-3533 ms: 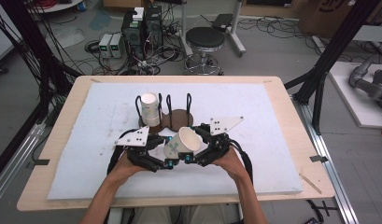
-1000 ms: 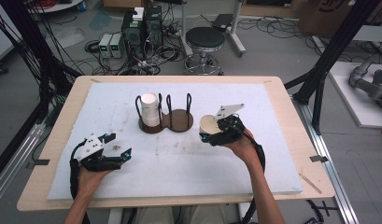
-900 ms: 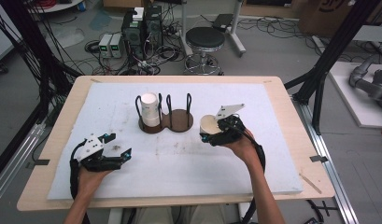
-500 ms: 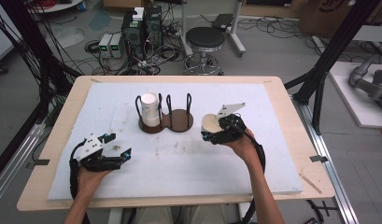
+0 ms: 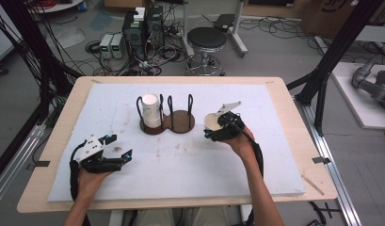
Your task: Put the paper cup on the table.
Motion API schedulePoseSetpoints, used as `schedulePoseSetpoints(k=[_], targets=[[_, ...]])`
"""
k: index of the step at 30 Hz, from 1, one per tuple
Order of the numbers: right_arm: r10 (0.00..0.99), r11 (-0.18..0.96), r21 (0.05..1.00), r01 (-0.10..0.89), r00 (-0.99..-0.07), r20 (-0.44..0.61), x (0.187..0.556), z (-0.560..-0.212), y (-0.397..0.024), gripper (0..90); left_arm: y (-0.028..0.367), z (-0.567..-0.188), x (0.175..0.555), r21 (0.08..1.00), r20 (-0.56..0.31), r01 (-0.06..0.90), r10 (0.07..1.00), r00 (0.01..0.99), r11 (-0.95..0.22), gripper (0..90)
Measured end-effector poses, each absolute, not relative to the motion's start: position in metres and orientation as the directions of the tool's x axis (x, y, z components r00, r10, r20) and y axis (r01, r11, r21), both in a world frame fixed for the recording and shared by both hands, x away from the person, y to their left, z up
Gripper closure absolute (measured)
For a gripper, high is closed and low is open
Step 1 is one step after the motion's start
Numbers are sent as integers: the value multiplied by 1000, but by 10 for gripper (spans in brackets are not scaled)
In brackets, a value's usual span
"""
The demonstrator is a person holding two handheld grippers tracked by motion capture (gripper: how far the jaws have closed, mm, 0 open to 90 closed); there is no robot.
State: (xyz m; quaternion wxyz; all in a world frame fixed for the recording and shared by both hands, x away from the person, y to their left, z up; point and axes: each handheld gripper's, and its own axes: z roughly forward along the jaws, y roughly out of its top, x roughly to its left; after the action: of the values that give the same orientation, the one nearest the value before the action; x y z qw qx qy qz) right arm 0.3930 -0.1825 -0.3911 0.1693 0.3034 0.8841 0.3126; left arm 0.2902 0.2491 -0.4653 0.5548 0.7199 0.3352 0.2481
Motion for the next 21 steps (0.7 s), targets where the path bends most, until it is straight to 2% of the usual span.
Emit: schedulePoseSetpoints(k=[16, 21], targets=[[687, 599, 633, 491, -721, -92, 415, -417, -179, 298, 249, -465, 290, 966, -17, 207, 756, 654, -157, 139], [701, 561, 663, 495, -710, -64, 416, -421, -181, 297, 249, -465, 290, 965, -18, 208, 757, 653, -157, 140]])
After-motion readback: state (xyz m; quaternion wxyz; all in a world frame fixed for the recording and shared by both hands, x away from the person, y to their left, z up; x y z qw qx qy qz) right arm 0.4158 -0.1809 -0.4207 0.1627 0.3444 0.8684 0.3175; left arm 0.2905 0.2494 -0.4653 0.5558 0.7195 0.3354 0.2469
